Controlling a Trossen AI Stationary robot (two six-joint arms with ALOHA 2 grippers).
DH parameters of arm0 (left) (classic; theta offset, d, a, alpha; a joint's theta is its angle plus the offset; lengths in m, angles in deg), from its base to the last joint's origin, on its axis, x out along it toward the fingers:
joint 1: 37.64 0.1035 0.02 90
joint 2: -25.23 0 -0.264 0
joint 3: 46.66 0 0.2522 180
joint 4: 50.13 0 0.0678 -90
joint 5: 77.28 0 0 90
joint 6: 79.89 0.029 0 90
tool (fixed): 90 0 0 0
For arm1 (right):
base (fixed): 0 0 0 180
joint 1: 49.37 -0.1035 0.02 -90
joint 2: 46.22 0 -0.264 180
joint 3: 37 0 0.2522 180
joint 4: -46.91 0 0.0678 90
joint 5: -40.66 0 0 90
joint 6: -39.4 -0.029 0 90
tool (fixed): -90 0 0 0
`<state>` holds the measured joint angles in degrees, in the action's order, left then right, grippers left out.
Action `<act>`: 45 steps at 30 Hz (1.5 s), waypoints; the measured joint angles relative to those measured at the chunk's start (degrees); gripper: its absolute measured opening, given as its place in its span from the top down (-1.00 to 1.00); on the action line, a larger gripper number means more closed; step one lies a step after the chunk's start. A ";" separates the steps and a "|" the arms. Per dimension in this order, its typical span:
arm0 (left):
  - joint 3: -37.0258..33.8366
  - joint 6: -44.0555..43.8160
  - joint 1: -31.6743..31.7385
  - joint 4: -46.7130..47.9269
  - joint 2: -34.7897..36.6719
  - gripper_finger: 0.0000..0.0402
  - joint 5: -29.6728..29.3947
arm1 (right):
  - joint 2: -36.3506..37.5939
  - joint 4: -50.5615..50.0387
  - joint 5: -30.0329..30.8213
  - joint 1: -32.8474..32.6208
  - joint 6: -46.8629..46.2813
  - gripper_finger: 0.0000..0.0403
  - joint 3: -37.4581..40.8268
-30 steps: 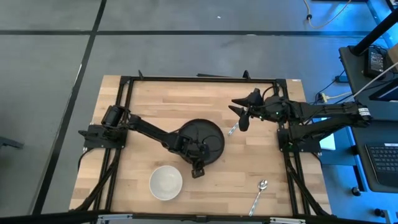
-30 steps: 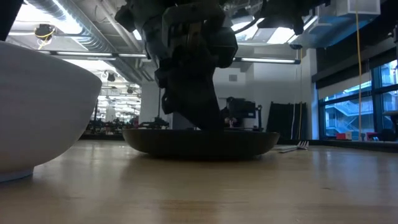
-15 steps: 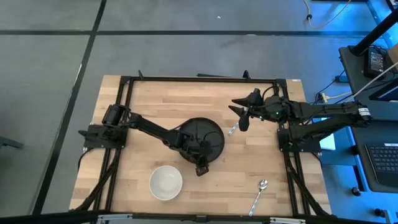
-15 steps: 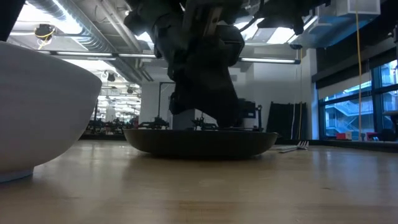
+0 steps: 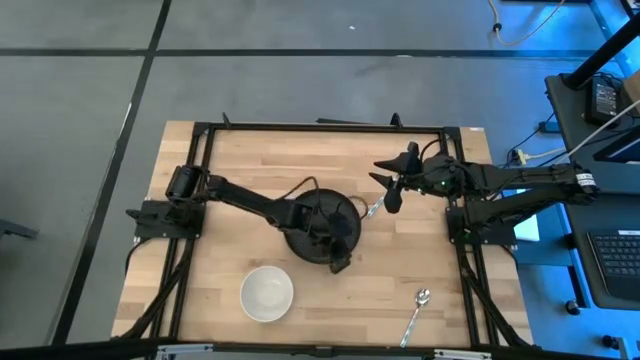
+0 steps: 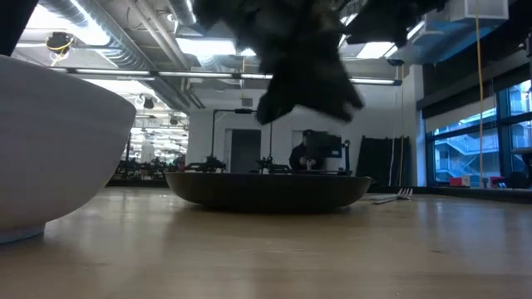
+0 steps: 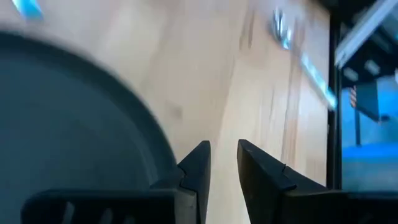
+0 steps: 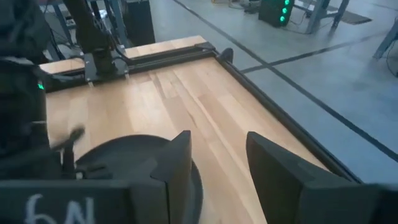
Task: Set table place
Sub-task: Put the white bowl on top of the black plate
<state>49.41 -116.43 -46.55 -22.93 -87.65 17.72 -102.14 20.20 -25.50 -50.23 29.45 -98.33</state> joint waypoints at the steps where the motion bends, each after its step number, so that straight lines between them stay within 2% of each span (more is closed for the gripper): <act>1: 1.68 0.58 0.53 1.59 0.02 0.64 -0.81 | 0.00 -0.19 -0.01 0.00 -0.73 0.22 0.00; 7: 13.21 2.47 3.40 18.20 0.06 0.64 -3.43 | 0.00 -1.68 -0.03 0.00 -6.20 0.22 0.00; 13: 23.67 2.60 4.15 38.94 0.07 0.64 -4.53 | 0.00 -6.62 0.00 0.00 -6.44 0.22 0.00; 18: 30.41 -0.26 2.60 58.68 0.11 0.64 -2.23 | 0.00 -8.31 -0.02 0.00 -6.47 0.22 0.00; 24: 33.21 -5.56 -2.04 76.72 0.17 0.64 3.27 | 0.02 -8.40 0.00 0.00 -6.34 0.22 0.00; 30: 32.64 -3.13 -9.53 76.60 0.14 0.64 6.59 | 0.02 -8.35 0.04 0.00 -6.21 0.22 0.00; 35: 29.57 -2.80 -14.34 75.84 0.06 0.64 6.11 | 0.02 -8.31 0.02 0.00 -6.12 0.22 0.00; 41: 20.23 -3.87 -16.84 73.15 0.09 0.64 2.31 | 0.02 -8.18 -0.09 0.00 -6.76 0.22 0.00; 45: 13.93 -3.79 -16.02 68.42 0.09 0.64 3.55 | 0.02 -8.18 -4.12 0.00 -9.87 0.22 0.00</act>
<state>63.34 -120.22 -62.57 45.49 -87.56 21.27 -102.12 12.02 -29.62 -50.23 19.58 -98.33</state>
